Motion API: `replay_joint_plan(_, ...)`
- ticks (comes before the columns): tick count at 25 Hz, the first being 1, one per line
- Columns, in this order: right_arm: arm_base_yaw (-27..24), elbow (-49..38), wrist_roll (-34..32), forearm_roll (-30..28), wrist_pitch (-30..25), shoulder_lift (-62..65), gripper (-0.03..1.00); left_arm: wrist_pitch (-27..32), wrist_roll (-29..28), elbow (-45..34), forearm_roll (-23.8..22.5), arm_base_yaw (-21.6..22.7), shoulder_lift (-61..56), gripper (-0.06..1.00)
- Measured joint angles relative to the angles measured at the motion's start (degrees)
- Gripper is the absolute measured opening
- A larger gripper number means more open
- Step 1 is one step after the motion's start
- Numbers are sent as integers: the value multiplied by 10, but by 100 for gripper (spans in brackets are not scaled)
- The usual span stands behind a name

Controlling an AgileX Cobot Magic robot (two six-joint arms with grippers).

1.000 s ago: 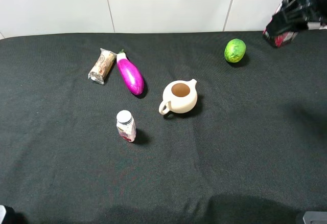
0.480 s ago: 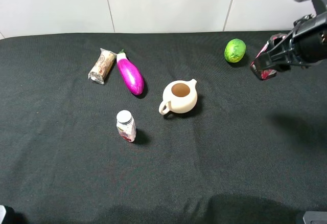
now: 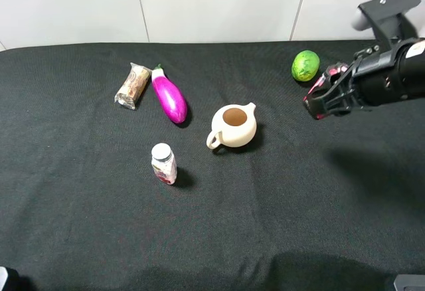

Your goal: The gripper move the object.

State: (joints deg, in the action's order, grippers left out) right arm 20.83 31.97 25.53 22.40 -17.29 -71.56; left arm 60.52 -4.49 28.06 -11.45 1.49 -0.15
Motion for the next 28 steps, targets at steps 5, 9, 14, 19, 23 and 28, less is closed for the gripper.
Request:
replay_joint_plan(5,8,-15,-11,0,20,0,34,0,0,0,0,0,0,79)
replay_joint_plan(9,8,-15,-11,0,22,-6,34,0,0,0,0,0,0,79)
replay_joint_plan(14,28,-15,-12,2,30,-59,34,0,0,0,0,0,0,79)
replay_joint_plan(19,64,-15,-12,23,75,-102,34,0,0,0,0,0,0,79)
replay_joint_plan(23,81,-15,-12,30,97,-132,34,0,0,0,0,0,0,79)
replay_joint_plan(28,97,-15,-12,38,118,-161,34,0,0,0,0,0,0,79)
